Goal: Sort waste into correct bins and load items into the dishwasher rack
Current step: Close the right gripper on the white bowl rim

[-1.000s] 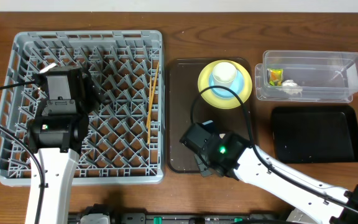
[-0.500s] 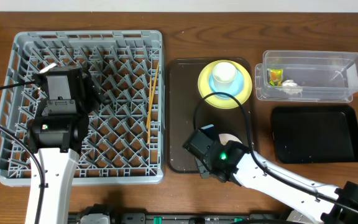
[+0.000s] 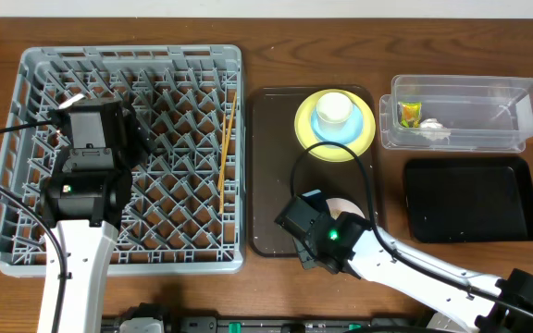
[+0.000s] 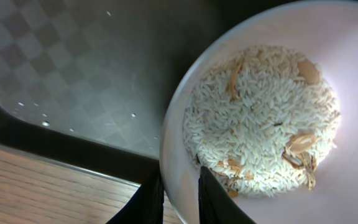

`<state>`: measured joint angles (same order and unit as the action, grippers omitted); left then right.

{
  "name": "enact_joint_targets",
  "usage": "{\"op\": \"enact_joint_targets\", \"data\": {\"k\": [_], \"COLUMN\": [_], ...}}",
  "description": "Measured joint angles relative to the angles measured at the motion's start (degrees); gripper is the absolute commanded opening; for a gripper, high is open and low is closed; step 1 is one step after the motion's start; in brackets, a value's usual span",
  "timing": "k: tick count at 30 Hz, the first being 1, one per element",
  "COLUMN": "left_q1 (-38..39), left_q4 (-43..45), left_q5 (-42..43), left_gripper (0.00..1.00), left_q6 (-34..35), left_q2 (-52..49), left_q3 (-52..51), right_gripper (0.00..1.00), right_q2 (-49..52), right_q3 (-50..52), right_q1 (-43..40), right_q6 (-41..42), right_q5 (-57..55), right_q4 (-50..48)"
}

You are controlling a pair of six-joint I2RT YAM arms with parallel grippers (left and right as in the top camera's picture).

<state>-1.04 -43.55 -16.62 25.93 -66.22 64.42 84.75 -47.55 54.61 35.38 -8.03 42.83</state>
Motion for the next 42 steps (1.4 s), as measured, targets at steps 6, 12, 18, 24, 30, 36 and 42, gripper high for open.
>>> {"op": "enact_joint_targets", "data": {"k": [6,12,18,24,30,36,42], "left_q1": [0.0,0.0,0.0,0.0,0.0,0.0,0.0], "left_q4": [0.0,0.0,0.0,0.02,0.02,0.02,0.02], "left_q5": [0.0,-0.02,-0.02,0.0,-0.02,0.0,0.0], "left_gripper": [0.95,0.95,0.95,0.95,0.95,0.95,0.95], "left_q6": [0.0,0.0,0.0,0.0,0.0,0.0,0.0], "left_q2": [0.0,0.0,0.0,0.0,0.0,0.0,0.0], "left_q3": [0.0,0.0,0.0,0.0,0.0,0.0,0.0], "right_gripper": [0.17,0.13,0.13,0.18,0.2,0.18,0.18], "right_q2": [0.0,0.0,0.0,0.0,0.0,0.0,0.0], "right_q3": [0.28,0.37,0.37,0.37,0.37,0.37,0.37], "right_q1": [-0.02,-0.98,-2.95,-5.35,-5.6,-5.6,-5.6], "right_q6": [-0.2,-2.03,-3.34,-4.0,-4.42,-4.42,-4.44], "right_q5": [-2.47,-5.68,-6.93,-6.73,-3.26,-1.75,-1.4], "right_q4": [-0.02,-1.16,-4.85,-5.86,-4.63,-1.46,-0.63]}}
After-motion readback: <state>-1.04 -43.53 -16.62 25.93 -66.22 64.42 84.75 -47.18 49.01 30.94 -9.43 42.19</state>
